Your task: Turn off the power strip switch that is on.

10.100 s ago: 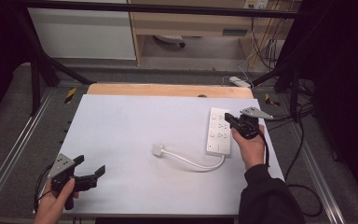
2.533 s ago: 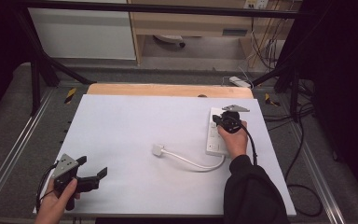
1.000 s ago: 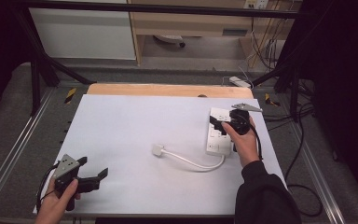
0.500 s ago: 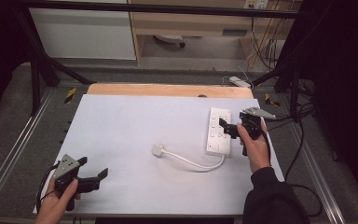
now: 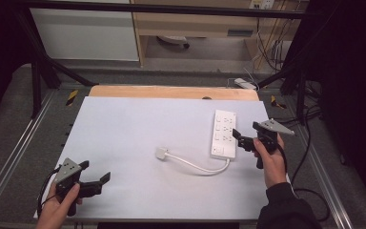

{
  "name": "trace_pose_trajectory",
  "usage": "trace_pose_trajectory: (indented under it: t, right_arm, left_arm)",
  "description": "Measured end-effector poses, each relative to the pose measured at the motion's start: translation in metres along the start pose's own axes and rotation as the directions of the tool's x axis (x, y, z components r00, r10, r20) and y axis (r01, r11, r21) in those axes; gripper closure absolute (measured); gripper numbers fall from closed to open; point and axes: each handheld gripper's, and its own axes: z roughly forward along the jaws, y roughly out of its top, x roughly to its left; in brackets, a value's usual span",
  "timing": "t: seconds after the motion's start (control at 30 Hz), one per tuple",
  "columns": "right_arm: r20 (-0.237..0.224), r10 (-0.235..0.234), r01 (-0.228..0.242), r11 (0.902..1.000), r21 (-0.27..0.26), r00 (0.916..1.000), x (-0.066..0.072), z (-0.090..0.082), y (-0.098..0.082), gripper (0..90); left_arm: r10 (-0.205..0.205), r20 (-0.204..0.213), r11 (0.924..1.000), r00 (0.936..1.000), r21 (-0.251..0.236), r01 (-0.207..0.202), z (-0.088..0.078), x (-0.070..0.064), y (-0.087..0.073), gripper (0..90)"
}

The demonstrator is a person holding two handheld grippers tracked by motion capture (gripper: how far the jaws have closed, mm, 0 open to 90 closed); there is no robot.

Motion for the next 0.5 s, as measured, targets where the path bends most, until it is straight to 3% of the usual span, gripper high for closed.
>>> trace_pose_trajectory:
  t: [0.17, 0.5]
  right_arm:
    - [0.018, -0.013, 0.013, 0.9994, -0.031, 0.9997, 0.000, -0.018, -0.005, 8.5]
    - [0.015, -0.006, 0.007, 0.9977, -0.067, 0.9999, 0.005, -0.037, -0.016, 4.1]
  left_arm:
    - [-0.001, -0.001, 1.0000, 1.0000, 0.005, 0.001, 0.001, 0.000, 0.000, 5.8]
    - [-0.002, -0.001, 1.0000, 1.0000, 0.002, 0.002, 0.000, 0.000, 0.000, 5.8]
